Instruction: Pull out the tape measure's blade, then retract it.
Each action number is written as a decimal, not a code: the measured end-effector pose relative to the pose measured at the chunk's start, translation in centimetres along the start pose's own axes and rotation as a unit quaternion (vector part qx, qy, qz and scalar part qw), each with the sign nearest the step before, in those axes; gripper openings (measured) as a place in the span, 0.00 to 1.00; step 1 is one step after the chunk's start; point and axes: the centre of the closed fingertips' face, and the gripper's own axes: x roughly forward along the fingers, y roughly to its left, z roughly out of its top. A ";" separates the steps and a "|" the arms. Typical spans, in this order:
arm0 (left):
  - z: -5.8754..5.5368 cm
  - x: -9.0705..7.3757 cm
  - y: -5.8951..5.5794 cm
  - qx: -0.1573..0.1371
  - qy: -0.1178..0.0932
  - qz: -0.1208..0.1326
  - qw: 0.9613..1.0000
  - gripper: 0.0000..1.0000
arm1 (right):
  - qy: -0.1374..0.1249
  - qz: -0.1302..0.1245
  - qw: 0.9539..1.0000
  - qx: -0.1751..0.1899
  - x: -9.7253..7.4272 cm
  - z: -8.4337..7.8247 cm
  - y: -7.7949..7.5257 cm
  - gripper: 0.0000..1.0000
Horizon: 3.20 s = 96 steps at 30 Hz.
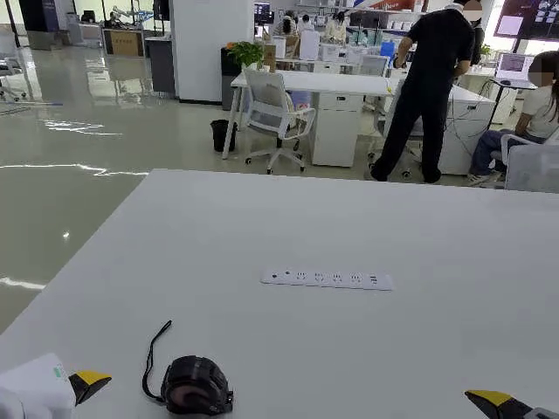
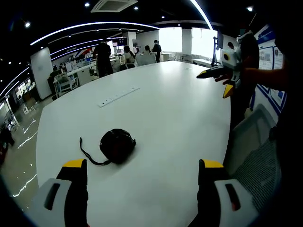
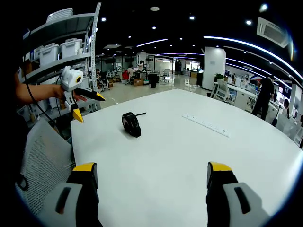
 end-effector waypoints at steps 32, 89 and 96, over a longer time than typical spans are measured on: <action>-0.2 2.7 2.9 0.044 0.027 -0.035 0.998 0.87 | 0.018 0.062 0.996 -0.066 3.4 0.2 -1.7 0.89; -2.0 10.0 8.0 0.194 0.103 -0.139 0.966 0.52 | 0.014 0.228 0.956 -0.186 19.3 1.5 0.4 0.51; -2.3 10.8 7.7 0.206 0.110 -0.154 0.960 0.50 | 0.014 0.242 0.952 -0.185 20.8 1.5 1.2 0.48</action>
